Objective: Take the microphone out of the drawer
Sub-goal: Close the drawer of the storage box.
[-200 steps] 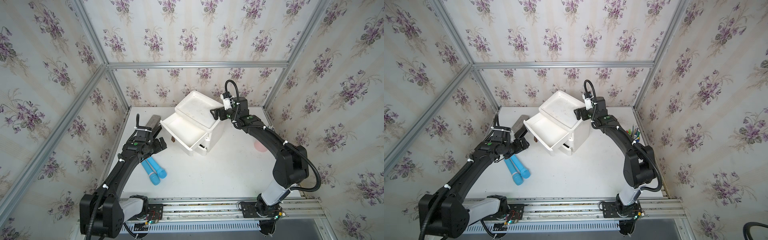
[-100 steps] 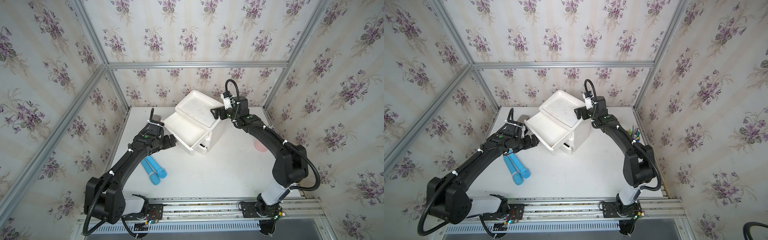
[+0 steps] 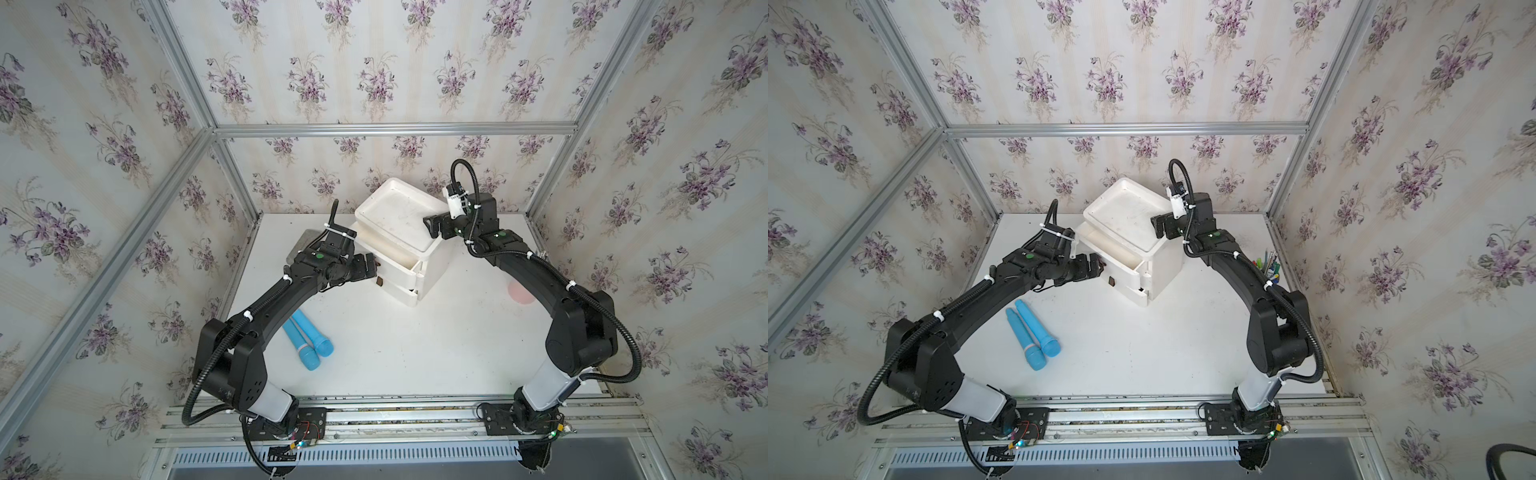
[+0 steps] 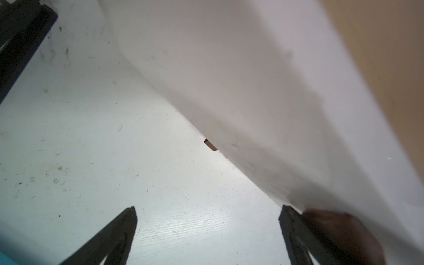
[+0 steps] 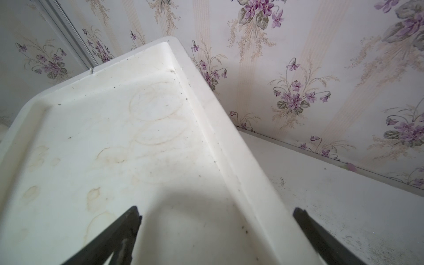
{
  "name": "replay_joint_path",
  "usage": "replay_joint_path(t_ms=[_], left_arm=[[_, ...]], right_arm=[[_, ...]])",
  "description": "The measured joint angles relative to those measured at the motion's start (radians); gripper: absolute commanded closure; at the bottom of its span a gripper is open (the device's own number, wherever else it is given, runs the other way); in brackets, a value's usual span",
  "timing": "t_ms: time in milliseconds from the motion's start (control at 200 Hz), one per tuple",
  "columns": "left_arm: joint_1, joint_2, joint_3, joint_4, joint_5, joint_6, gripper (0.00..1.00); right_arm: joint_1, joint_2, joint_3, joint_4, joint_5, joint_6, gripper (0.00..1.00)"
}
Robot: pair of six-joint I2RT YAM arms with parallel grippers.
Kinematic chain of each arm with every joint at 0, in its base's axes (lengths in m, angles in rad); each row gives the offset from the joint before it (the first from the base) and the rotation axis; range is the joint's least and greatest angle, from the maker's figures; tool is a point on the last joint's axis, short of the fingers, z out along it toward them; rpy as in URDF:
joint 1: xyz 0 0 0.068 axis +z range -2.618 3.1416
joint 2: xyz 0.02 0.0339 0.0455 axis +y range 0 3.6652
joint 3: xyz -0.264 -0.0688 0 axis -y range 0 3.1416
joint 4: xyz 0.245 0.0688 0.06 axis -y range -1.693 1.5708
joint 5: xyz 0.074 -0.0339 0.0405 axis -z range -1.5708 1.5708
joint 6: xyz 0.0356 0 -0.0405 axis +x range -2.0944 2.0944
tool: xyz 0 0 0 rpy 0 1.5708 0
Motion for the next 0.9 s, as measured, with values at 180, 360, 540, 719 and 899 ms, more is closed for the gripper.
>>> replay_joint_path(t_ms=[180,360,540,719,899], left_arm=[[-0.003,0.061,0.064,0.011,0.013,0.000,0.01],[-0.015,0.128,0.132,0.026,0.020,0.006,0.01],[-0.025,0.151,0.149,0.055,0.019,0.004,0.01],[-0.029,0.119,0.111,0.088,0.013,0.003,0.01],[-0.028,0.014,-0.030,0.172,0.018,0.025,0.01]], right_arm=[[0.000,0.003,0.000,0.009,-0.011,-0.005,0.00],[0.000,0.005,0.001,0.009,-0.013,-0.005,0.00],[0.001,0.008,0.005,0.008,-0.015,-0.007,0.00],[0.001,0.009,0.005,0.008,-0.016,-0.008,0.00],[0.007,0.013,0.008,0.013,-0.018,-0.009,0.00]])
